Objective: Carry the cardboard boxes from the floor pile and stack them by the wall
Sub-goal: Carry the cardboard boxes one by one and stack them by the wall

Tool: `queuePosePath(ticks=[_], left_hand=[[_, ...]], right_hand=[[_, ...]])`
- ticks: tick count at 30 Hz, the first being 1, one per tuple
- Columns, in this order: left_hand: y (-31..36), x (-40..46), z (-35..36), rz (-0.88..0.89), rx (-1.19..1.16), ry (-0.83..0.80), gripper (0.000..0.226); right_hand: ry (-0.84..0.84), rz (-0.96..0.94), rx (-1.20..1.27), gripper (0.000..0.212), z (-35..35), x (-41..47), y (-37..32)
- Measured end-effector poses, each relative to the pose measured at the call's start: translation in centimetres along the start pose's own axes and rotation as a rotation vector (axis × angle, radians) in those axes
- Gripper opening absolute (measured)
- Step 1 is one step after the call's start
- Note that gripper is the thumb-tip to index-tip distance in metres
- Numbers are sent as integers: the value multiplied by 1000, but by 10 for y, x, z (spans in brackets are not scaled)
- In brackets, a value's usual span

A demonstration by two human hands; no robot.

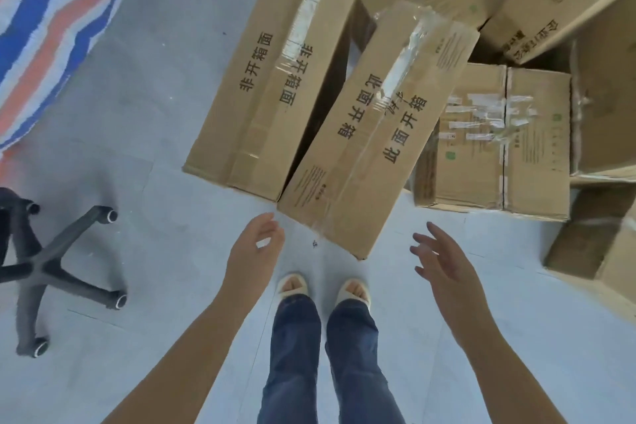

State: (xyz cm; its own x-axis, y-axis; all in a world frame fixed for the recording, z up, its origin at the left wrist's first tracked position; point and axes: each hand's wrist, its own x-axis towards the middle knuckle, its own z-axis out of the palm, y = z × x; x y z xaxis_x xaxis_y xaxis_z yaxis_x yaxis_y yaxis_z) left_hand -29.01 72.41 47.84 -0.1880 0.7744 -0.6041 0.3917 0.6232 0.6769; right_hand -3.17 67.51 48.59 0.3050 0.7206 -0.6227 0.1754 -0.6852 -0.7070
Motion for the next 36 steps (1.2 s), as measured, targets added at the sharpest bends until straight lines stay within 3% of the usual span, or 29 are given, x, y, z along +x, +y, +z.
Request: queuePosePath(ticks=[4, 8, 10, 12, 16, 19, 23, 29, 32, 34, 36], left_hand=[[-46, 96, 39, -165, 72, 16, 45], [-74, 137, 56, -159, 20, 133, 7], [-84, 135, 62, -104, 38, 136, 10], [-91, 124, 69, -65, 51, 83, 5], [-88, 109, 87, 45, 133, -159, 18], [-86, 112, 102, 123, 185, -303, 32], [-90, 124, 119, 100, -12, -393, 34], [-85, 124, 124, -69, -193, -427, 45], [-60, 107, 111, -48, -260, -409, 36], [-35, 92, 103, -29, -342, -355, 48], [-8, 73, 96, -14, -414, -308, 61]], right_hand=[[70, 142, -16, 56, 62, 66, 58], [-25, 189, -61, 63, 99, 96, 95], [-41, 177, -36, 57, 105, 103, 105], [-11, 179, 10, 50, 101, 104, 109], [109, 195, -17, 46, 71, 106, 124], [98, 179, 22, 47, 48, 110, 137], [3, 205, 261, 46, 41, 119, 154], [55, 232, 426, 42, 51, 117, 149], [105, 175, 473, 60, 39, 100, 124], [145, 125, 520, 64, 27, 87, 100], [185, 83, 533, 50, 12, 72, 71]])
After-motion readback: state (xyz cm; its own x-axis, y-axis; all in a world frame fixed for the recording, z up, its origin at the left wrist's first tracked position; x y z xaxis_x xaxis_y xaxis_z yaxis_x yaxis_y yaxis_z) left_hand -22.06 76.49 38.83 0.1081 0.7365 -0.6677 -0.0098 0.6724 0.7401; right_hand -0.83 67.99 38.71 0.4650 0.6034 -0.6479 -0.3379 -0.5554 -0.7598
